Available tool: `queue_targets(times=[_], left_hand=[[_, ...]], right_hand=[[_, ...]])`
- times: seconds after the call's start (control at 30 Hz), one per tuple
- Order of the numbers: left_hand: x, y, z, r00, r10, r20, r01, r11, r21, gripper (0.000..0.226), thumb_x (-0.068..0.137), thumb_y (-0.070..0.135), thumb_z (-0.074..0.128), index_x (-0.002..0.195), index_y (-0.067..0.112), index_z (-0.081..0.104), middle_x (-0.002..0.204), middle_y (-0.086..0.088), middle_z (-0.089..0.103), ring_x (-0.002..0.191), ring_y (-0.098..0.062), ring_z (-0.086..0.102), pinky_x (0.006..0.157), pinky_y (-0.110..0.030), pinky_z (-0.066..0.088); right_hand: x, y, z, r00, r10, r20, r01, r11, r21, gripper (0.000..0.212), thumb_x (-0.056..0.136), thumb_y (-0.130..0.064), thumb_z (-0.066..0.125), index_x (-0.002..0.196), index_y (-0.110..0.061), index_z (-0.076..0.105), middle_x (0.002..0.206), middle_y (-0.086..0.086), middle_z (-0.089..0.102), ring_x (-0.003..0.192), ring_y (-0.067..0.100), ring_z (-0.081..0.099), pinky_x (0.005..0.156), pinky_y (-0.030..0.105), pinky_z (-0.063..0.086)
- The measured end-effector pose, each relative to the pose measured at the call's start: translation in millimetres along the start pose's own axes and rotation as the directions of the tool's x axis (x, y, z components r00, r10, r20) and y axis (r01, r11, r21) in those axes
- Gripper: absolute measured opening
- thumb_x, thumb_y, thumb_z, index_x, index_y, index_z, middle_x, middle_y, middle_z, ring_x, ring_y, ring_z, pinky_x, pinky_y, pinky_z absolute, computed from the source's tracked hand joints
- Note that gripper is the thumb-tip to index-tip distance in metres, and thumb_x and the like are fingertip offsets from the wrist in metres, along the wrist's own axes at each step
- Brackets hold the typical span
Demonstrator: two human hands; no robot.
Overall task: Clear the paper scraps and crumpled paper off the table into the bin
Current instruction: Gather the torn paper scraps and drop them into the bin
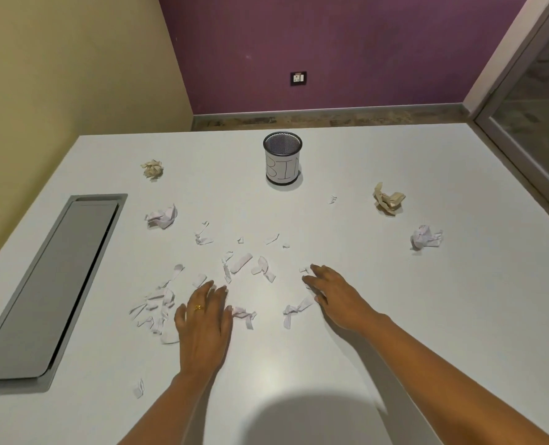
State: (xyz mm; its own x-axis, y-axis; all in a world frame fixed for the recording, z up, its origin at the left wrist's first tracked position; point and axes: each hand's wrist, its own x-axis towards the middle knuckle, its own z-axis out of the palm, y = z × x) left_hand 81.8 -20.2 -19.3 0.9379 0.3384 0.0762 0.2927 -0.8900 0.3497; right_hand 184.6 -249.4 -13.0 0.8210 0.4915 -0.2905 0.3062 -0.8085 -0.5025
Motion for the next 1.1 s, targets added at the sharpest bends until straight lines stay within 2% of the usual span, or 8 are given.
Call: queue_targets(times=[0.13, 0.23, 0.37, 0.57, 0.77, 0.83, 0.93, 1.1], left_hand=[[-1, -10, 8, 0.999, -0.032, 0.015, 0.03, 0.992, 0.126, 0.056, 0.087, 0.044, 0.02, 0.126, 0.019, 0.053, 0.139, -0.005, 0.051, 0.132, -0.024, 0.044, 0.104, -0.058, 0.027], [5, -11, 11, 0.996, -0.088, 0.012, 0.086, 0.988, 0.13, 0.061, 0.086, 0.047, 0.015, 0.131, 0.021, 0.047, 0.145, -0.004, 0.044, 0.136, -0.024, 0.037, 0.107, -0.06, 0.02], [6, -13, 15, 0.985, -0.169, 0.022, 0.165, 0.979, 0.118, 0.049, 0.093, 0.043, 0.028, 0.136, 0.021, 0.04, 0.149, -0.005, 0.037, 0.141, -0.025, 0.028, 0.109, -0.063, 0.012], [11, -17, 20, 0.953, -0.303, 0.022, 0.299, 0.948, 0.11, 0.055, 0.093, 0.045, 0.031, 0.144, 0.025, 0.024, 0.155, -0.004, 0.024, 0.145, -0.023, 0.013, 0.111, -0.065, 0.005], [13, -19, 23, 0.938, -0.347, 0.009, 0.344, 0.933, 0.108, 0.056, 0.093, 0.047, 0.028, 0.145, 0.027, 0.019, 0.156, -0.003, 0.021, 0.146, -0.021, 0.01, 0.111, -0.064, 0.005], [15, -19, 23, 0.922, -0.388, -0.011, 0.387, 0.917, 0.093, 0.056, 0.093, 0.047, 0.028, 0.145, 0.027, 0.019, 0.156, -0.003, 0.02, 0.146, -0.02, 0.01, 0.111, -0.065, 0.005], [16, -18, 23, 0.912, -0.41, -0.024, 0.41, 0.908, 0.087, 0.056, 0.093, 0.047, 0.029, 0.145, 0.026, 0.019, 0.156, -0.004, 0.021, 0.146, -0.02, 0.011, 0.11, -0.065, 0.006], [16, -18, 24, 0.91, -0.413, -0.025, 0.413, 0.905, 0.104, 0.057, 0.093, 0.047, 0.029, 0.145, 0.025, 0.02, 0.156, -0.004, 0.022, 0.146, -0.021, 0.012, 0.11, -0.064, 0.008]], right_hand=[[-7, -1, 8, 0.992, -0.005, -0.124, 0.008, 1.0, 0.028, 0.039, 0.099, -0.011, 0.036, 0.137, -0.015, 0.042, 0.153, 0.004, 0.029, 0.143, 0.016, 0.019, 0.115, 0.025, 0.018], [-10, -3, 9, 0.972, -0.049, -0.229, 0.051, 0.999, 0.004, 0.033, 0.097, -0.007, 0.042, 0.128, -0.005, 0.052, 0.142, 0.012, 0.046, 0.134, 0.024, 0.037, 0.11, 0.028, 0.029], [-5, -3, 7, 0.948, -0.09, -0.306, 0.083, 0.996, -0.036, 0.023, 0.092, 0.0, 0.049, 0.108, 0.002, 0.065, 0.113, 0.016, 0.065, 0.109, 0.03, 0.056, 0.092, 0.03, 0.044], [16, -14, 5, 0.929, -0.02, -0.37, 0.08, 0.986, 0.148, 0.017, 0.085, 0.004, 0.057, 0.094, 0.004, 0.07, 0.1, 0.015, 0.069, 0.093, 0.026, 0.064, 0.082, 0.019, 0.043], [62, -42, -21, 0.892, 0.072, -0.446, 0.099, 0.933, 0.347, 0.011, 0.084, 0.002, 0.061, 0.087, 0.002, 0.071, 0.094, 0.014, 0.069, 0.075, 0.017, 0.063, 0.067, 0.001, 0.046], [84, -54, -40, 0.871, 0.087, -0.483, 0.124, 0.913, 0.389, 0.01, 0.084, 0.0, 0.062, 0.087, 0.003, 0.071, 0.093, 0.016, 0.07, 0.068, 0.016, 0.063, 0.066, 0.002, 0.048], [119, -68, -76, 0.815, 0.122, -0.566, 0.142, 0.905, 0.4, 0.012, 0.084, -0.004, 0.063, 0.09, 0.002, 0.072, 0.093, 0.017, 0.072, 0.079, 0.022, 0.067, 0.082, 0.025, 0.055], [171, -79, -126, 0.741, 0.218, -0.635, 0.108, 0.894, 0.434, 0.017, 0.084, -0.006, 0.063, 0.098, -0.003, 0.072, 0.101, 0.013, 0.072, 0.092, 0.021, 0.066, 0.085, 0.023, 0.05]])
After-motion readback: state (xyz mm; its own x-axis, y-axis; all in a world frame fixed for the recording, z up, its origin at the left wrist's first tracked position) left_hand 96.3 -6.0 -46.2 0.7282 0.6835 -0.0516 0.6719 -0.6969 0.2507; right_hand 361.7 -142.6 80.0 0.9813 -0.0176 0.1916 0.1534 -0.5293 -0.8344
